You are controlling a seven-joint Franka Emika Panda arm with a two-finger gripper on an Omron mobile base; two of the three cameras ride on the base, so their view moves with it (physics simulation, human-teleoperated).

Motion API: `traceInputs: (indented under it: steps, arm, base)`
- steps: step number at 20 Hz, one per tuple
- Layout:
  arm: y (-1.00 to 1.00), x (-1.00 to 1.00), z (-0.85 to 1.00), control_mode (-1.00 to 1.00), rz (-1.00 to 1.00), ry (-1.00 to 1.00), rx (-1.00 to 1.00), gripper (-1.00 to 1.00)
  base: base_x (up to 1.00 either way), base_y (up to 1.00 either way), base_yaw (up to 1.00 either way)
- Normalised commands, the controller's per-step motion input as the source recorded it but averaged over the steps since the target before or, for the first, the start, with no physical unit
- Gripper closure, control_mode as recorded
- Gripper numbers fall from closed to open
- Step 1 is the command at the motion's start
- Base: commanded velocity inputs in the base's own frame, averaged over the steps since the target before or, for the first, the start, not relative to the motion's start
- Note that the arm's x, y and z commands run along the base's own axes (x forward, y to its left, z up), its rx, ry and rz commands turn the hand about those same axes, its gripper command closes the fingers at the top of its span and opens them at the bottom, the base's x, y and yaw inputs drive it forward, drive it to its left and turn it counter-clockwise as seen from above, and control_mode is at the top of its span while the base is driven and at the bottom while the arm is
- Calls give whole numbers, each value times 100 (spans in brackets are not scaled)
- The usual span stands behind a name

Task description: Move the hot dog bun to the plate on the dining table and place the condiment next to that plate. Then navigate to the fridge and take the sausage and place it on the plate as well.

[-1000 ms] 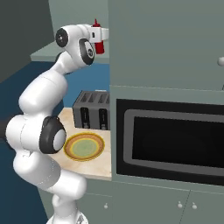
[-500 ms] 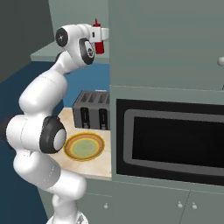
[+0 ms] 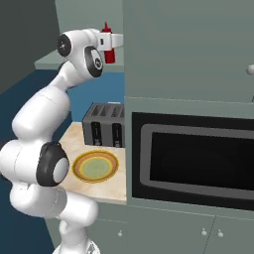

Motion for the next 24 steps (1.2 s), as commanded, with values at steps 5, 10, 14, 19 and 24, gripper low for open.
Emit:
traceInputs:
  steps: [5,10,14,19,24]
  arm:
    - [9,-95,0,-100,0,-3,0,100]
    - [34,-99,0,-100,0,0,0,100]
    - [42,-100,0,-100,0,0,0,100]
    - [40,-97,1,-100,0,0,0,100]
    - [20,-85,0,-100,0,0,-1,100]
  base:
    - [0,0,0]
    - [0,0,0]
    - [0,0,0]
    - [0,0,0]
    - [0,0,0]
